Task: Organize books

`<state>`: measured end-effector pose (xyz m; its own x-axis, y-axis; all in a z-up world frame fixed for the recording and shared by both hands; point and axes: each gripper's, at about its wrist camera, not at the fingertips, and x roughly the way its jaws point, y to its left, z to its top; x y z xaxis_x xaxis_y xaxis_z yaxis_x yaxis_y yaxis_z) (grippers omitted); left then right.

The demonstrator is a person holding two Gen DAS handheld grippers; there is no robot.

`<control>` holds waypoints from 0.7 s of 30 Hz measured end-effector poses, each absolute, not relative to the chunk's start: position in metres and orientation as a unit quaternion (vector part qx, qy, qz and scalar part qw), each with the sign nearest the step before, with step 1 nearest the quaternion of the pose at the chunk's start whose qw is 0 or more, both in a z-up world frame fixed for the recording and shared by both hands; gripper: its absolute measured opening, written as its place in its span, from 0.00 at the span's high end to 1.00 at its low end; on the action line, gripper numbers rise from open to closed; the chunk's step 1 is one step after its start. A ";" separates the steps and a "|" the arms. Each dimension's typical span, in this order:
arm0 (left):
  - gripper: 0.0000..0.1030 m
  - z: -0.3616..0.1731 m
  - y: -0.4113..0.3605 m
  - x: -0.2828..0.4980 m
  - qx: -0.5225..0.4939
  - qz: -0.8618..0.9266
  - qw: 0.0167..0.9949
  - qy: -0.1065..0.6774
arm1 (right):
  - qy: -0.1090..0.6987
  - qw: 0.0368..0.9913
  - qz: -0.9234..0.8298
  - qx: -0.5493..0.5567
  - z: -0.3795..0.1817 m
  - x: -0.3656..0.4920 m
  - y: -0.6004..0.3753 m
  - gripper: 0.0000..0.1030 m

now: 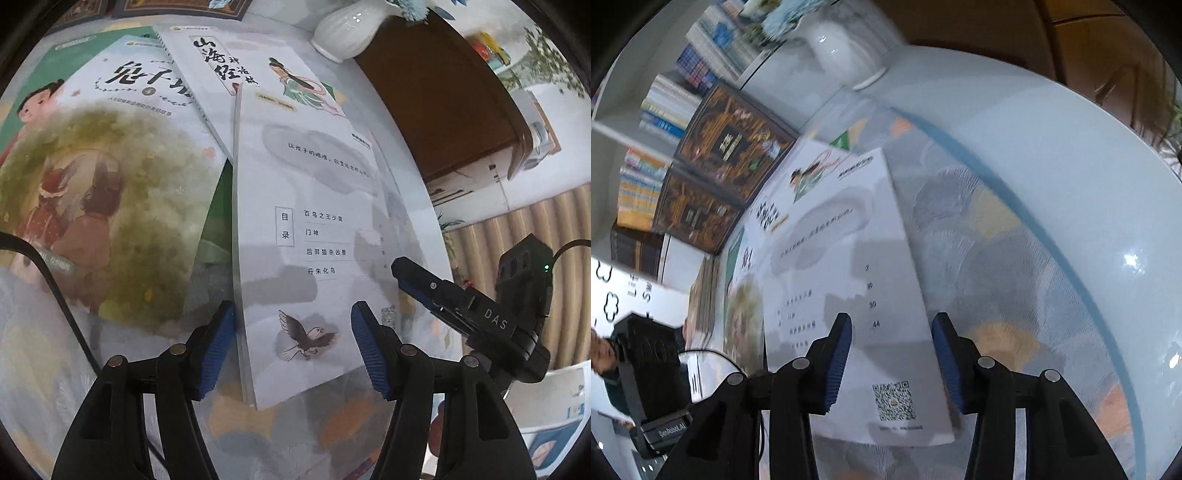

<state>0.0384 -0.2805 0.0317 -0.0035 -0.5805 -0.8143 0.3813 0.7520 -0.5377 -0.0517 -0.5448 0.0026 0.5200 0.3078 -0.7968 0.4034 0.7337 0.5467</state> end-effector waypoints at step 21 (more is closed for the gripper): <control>0.41 0.022 -0.235 -0.029 -0.074 -0.345 0.684 0.638 | 0.520 0.782 0.011 0.344 0.008 -0.114 -0.496 0.50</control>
